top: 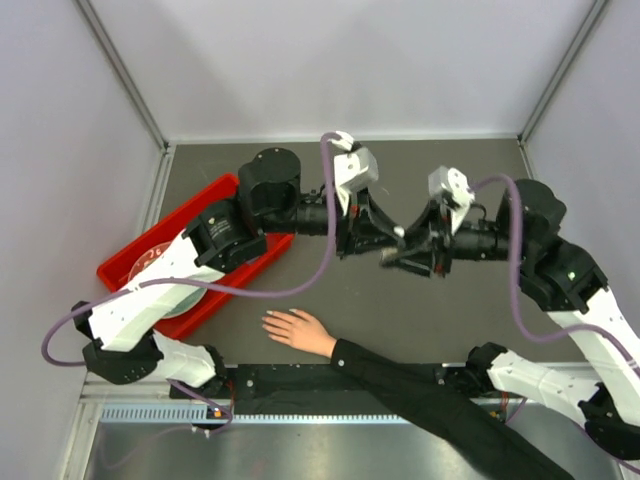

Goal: Paint the nails

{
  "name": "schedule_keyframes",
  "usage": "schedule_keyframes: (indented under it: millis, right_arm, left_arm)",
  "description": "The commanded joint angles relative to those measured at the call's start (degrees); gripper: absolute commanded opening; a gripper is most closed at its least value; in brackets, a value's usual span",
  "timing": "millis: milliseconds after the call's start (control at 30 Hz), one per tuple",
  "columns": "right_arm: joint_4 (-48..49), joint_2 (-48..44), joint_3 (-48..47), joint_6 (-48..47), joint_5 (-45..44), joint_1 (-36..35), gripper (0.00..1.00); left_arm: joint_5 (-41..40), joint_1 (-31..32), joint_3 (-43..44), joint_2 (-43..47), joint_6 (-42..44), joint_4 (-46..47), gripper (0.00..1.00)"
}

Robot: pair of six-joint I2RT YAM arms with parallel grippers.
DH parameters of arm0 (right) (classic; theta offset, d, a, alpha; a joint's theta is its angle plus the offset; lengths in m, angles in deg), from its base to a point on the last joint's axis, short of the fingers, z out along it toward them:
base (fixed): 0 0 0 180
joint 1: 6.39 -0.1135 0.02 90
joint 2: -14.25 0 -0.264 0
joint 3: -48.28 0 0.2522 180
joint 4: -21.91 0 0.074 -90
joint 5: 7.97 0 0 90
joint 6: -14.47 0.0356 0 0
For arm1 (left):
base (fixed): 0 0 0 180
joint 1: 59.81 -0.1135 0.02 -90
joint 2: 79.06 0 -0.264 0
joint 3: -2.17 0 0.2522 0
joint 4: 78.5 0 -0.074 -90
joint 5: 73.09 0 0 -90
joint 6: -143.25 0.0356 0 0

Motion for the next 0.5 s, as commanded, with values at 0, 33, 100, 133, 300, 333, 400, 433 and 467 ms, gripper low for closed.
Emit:
schedule_keyframes:
  millis: [0, 33, 100, 133, 300, 333, 400, 433, 467]
  right_arm:
    - [20.0, -1.6, 2.4, 3.8, 25.2, -0.4, 0.0]
    - [20.8, -0.5, 2.0, 6.1, 28.7, -0.2, 0.0]
    - [22.4, 0.9, 0.6, 8.4, 31.4, -0.4, 0.0]
    - [25.3, 1.4, 0.0, 11.2, 32.0, -0.4, 0.0]
    - [21.4, 1.7, -1.4, 9.1, 29.7, -0.4, 0.0]
    - [20.2, 1.8, -1.9, 8.0, 28.3, -0.4, 0.0]
    - [17.6, 2.1, -1.8, 7.0, 26.0, -0.4, 0.0]
    - [17.0, 2.1, -1.4, 6.0, 24.3, -0.4, 0.0]
    - [15.3, 1.9, -1.2, 5.5, 23.3, -0.4, 0.0]
  left_arm:
    - [41.5, 1.9, 4.5, -2.5, 7.0, -0.3, 0.0]
    - [43.8, 1.9, 8.1, -4.6, 11.9, -4.6, 0.0]
    - [46.7, 1.9, 17.7, -10.7, 16.1, -17.5, 0.0]
    - [47.0, 1.9, 19.5, -12.0, 19.3, -20.0, 0.0]
    - [37.6, 1.1, 19.4, -12.3, 21.6, -24.0, 0.0]
    - [34.5, 0.9, 18.7, -11.6, 19.0, -22.6, 0.04]
    - [27.1, 0.4, 14.5, -7.9, 15.6, -16.3, 0.28]
    - [19.1, 0.2, 13.0, -6.4, 13.5, -14.6, 0.36]
    - [14.5, -0.1, 11.4, -4.8, 12.3, -12.4, 0.45]
